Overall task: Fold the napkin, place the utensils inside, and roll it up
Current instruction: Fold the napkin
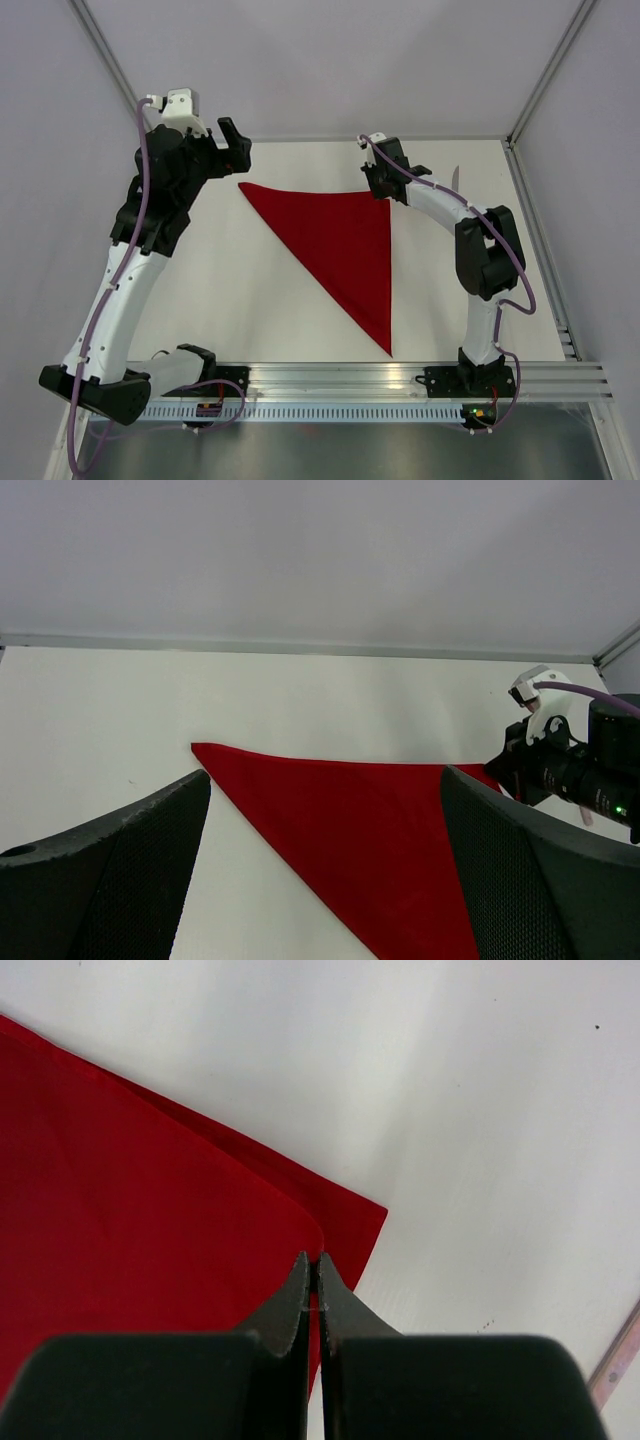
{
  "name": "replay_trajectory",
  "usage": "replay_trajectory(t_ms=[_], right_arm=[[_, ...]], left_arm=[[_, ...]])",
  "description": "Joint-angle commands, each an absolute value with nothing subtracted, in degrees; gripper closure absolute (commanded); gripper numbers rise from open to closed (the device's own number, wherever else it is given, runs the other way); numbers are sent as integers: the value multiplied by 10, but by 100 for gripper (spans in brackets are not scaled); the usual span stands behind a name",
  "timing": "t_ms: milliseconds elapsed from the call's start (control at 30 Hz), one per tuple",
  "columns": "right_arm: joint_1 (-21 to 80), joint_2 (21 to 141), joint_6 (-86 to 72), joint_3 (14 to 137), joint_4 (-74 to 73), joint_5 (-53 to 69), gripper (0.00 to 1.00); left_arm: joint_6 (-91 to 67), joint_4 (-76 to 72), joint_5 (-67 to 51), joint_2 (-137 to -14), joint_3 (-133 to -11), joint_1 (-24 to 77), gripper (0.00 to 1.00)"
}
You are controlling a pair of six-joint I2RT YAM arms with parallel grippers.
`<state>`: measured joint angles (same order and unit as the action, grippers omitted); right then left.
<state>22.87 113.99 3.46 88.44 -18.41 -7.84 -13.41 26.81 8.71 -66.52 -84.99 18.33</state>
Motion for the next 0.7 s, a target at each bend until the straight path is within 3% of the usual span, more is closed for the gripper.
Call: replay_trajectory(t_ms=[0, 467, 567, 600, 667], right_arm=[[225, 1149, 38, 902, -178, -89, 100], [206, 1165, 30, 891, -176, -79, 100], [205, 1169, 31, 894, -179, -74, 84], [205, 1169, 31, 894, -179, -71, 74], [205, 1171, 31, 895, -181, -68, 67]], left_arm=[[-123, 250, 76, -668, -846, 178, 0], [-130, 242, 73, -671, -831, 178, 0], [-134, 237, 73, -670, -824, 178, 0], [-134, 235, 73, -669, -820, 178, 0], [-138, 232, 72, -667, -816, 178, 0]])
